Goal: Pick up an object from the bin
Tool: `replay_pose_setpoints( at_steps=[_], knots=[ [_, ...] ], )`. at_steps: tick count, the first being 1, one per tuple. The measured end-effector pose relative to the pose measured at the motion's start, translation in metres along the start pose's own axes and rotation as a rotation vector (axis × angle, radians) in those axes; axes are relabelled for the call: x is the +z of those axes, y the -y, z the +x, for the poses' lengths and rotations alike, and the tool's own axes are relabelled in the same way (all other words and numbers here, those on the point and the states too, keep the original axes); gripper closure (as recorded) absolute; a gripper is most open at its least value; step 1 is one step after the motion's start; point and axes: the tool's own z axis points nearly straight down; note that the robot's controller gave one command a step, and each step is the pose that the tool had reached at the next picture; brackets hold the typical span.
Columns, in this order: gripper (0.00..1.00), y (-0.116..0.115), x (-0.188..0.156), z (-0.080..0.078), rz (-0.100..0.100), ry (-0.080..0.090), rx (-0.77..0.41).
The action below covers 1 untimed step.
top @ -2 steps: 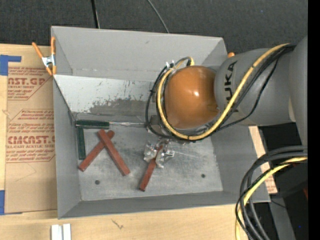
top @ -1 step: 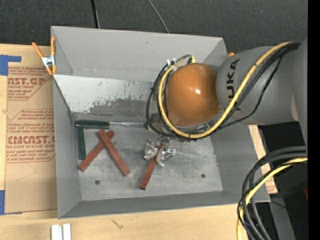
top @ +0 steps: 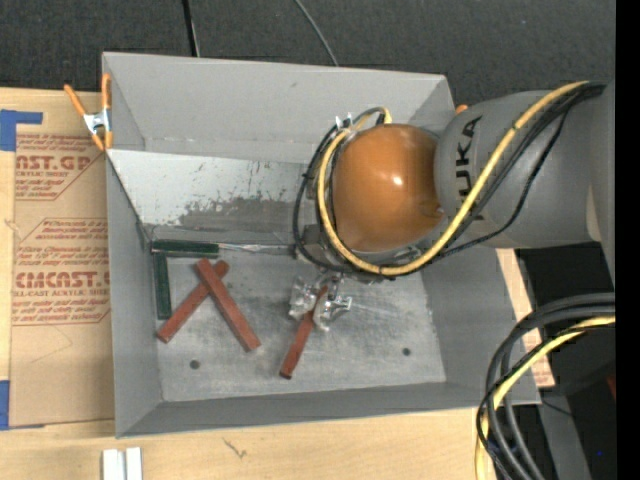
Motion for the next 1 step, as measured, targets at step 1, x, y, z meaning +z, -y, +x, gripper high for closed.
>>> replay_pose_setpoints(
  at_steps=[1],
  knots=[
    [1.0,-0.0008,-0.0041,-0.0001,-0.003,-0.002,0.0]
  ],
)
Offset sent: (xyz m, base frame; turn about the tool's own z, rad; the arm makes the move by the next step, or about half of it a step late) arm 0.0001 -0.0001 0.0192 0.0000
